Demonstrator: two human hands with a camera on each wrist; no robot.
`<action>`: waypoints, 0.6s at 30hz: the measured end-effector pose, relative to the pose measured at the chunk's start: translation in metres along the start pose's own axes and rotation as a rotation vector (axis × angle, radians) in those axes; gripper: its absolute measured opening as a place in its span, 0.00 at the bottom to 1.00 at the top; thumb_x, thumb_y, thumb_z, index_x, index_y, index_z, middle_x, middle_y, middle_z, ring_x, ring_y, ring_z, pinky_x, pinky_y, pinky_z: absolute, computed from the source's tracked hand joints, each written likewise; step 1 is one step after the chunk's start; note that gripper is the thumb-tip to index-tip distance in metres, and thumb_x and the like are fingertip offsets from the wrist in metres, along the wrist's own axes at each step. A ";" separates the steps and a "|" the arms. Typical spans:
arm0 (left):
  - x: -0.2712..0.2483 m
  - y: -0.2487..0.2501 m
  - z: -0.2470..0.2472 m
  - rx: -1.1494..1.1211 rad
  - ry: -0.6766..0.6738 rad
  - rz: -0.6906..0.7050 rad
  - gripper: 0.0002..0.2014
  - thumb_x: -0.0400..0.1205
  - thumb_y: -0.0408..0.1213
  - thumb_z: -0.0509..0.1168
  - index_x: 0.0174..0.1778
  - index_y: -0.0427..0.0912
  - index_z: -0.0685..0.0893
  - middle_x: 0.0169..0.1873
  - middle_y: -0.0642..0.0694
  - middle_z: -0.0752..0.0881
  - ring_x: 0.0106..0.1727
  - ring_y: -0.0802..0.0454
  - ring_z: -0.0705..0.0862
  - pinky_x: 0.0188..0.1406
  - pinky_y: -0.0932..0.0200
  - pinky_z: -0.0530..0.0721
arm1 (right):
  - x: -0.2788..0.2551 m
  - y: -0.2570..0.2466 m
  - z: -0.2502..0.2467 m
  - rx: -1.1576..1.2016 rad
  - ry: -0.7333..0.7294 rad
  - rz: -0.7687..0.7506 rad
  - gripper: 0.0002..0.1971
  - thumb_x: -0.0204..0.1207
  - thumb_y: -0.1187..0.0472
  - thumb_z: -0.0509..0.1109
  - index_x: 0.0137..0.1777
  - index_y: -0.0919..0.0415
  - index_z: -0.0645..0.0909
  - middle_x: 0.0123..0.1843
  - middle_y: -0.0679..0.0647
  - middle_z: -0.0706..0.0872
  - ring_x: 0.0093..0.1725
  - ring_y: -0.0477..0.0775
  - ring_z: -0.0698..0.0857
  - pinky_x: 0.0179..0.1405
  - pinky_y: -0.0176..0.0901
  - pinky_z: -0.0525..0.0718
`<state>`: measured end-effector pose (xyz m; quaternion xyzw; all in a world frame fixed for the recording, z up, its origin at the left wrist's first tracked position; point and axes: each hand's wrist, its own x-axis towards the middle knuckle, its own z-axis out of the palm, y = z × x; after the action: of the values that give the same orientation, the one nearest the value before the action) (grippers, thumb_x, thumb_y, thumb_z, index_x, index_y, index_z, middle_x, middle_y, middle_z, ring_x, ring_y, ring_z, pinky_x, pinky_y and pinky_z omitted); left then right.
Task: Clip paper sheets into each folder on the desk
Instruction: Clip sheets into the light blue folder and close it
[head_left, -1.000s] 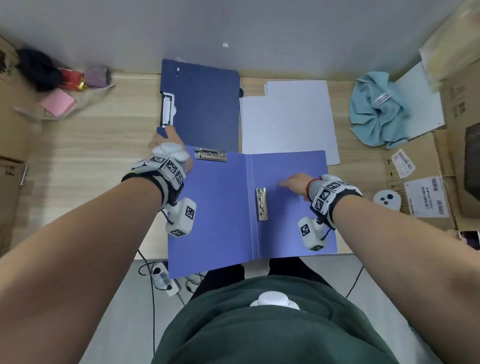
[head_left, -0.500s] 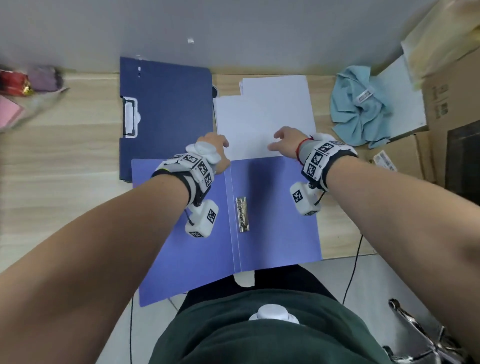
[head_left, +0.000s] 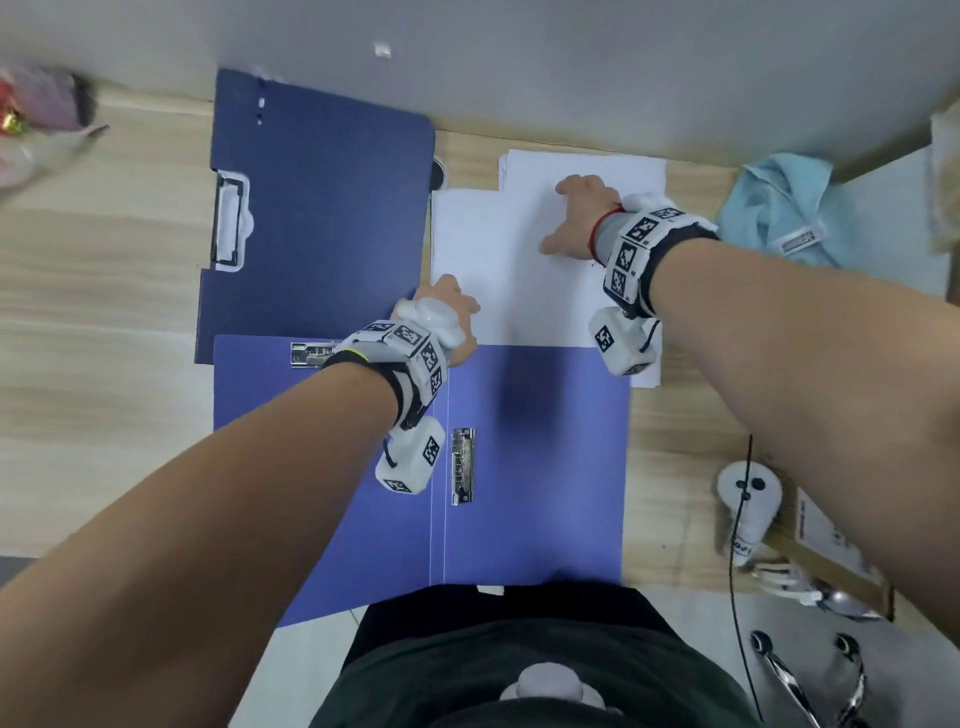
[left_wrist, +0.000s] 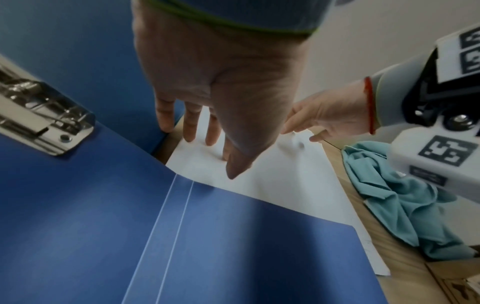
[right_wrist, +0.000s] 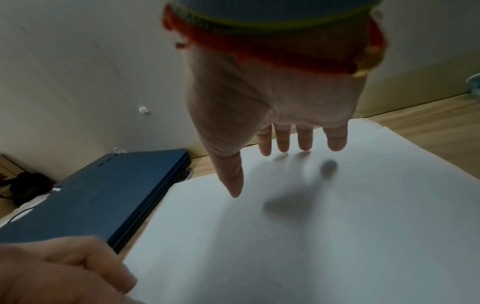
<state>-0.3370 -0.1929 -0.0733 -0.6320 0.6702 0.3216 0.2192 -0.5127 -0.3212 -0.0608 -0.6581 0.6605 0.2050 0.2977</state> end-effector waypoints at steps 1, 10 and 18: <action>0.001 -0.001 0.000 0.021 -0.013 0.013 0.23 0.81 0.41 0.63 0.74 0.53 0.76 0.77 0.44 0.68 0.76 0.47 0.71 0.44 0.61 0.66 | 0.004 0.001 0.001 -0.025 -0.004 0.003 0.42 0.68 0.48 0.75 0.81 0.54 0.61 0.78 0.55 0.65 0.76 0.62 0.68 0.70 0.61 0.76; 0.007 0.004 -0.008 0.086 -0.088 -0.062 0.23 0.79 0.39 0.64 0.67 0.68 0.74 0.71 0.56 0.70 0.64 0.49 0.79 0.44 0.56 0.71 | 0.008 0.006 -0.002 -0.294 -0.030 0.047 0.39 0.57 0.38 0.73 0.70 0.49 0.70 0.67 0.55 0.67 0.69 0.63 0.67 0.59 0.59 0.78; 0.006 0.000 0.000 0.014 -0.046 -0.008 0.23 0.80 0.41 0.64 0.73 0.52 0.77 0.76 0.45 0.70 0.74 0.40 0.73 0.55 0.59 0.66 | -0.003 0.006 0.007 -0.234 -0.133 -0.030 0.40 0.69 0.42 0.77 0.80 0.53 0.70 0.69 0.56 0.80 0.67 0.63 0.81 0.57 0.51 0.81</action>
<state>-0.3379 -0.1970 -0.0776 -0.6255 0.6648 0.3305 0.2400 -0.5179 -0.3137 -0.0651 -0.6829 0.6010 0.3196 0.2651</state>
